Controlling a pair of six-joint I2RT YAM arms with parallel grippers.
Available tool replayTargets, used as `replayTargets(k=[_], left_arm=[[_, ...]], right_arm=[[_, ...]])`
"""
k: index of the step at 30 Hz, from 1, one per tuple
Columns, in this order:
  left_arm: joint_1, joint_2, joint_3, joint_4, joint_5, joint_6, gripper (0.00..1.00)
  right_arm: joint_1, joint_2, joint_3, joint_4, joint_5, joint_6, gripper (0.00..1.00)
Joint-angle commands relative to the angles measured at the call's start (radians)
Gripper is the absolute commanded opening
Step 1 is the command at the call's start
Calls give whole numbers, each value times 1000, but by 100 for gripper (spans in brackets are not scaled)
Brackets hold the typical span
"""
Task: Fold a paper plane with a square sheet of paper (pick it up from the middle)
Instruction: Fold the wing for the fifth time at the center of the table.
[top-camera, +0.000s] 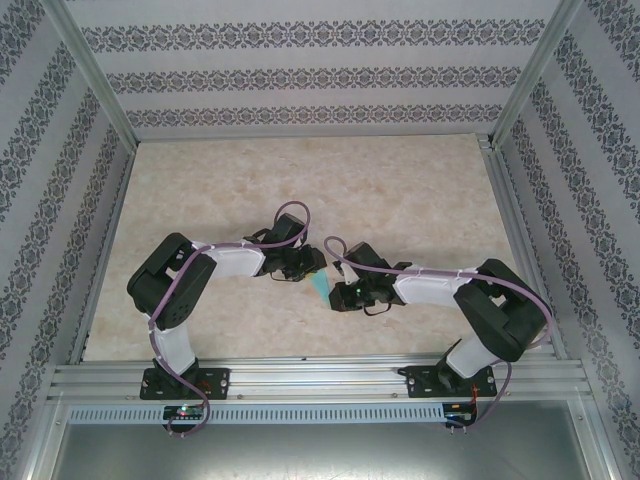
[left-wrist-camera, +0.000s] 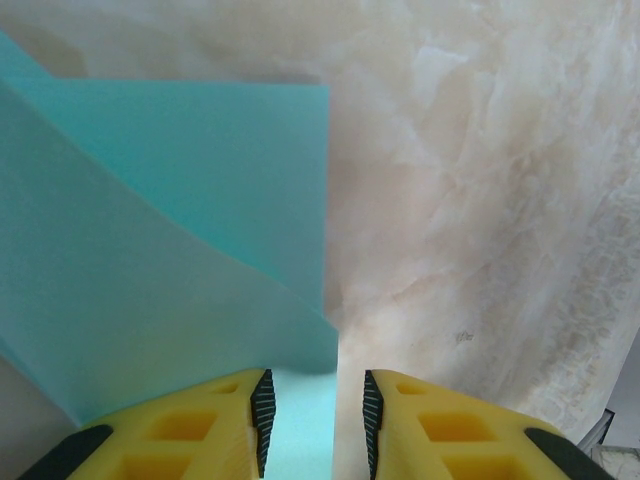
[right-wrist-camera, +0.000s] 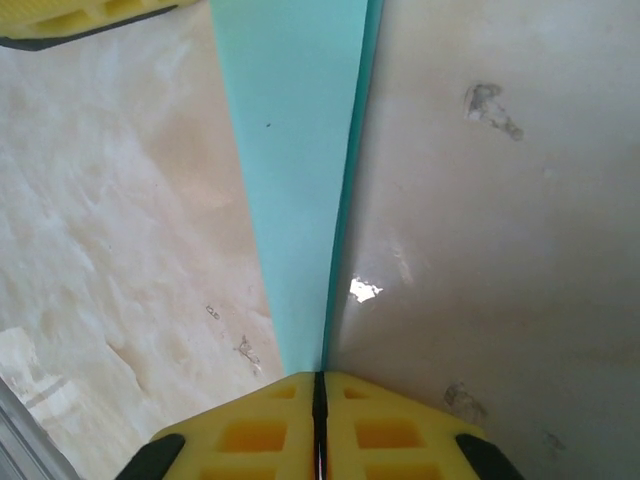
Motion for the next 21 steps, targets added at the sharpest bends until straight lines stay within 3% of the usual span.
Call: replayTargets(k=[1,7,15,18,21], left_arm=[[2,35,0,-74,-61,7,34],[2,33,0,-76,-61,7,34],[1,29,0,-80,-59,9,34],[1,28,-4,-78,-58,9,34],[2,34,1,-73,-60,7,35]], right_arm=[[5,21,-60,-188,-20,3,7],[9,26,-55,-231,29,3,10],[-32,-194,-63,-220,71,56,18],[-60,-268,-93,-177,56,78,30],[-81,-340,-124,-104,51,120,31]])
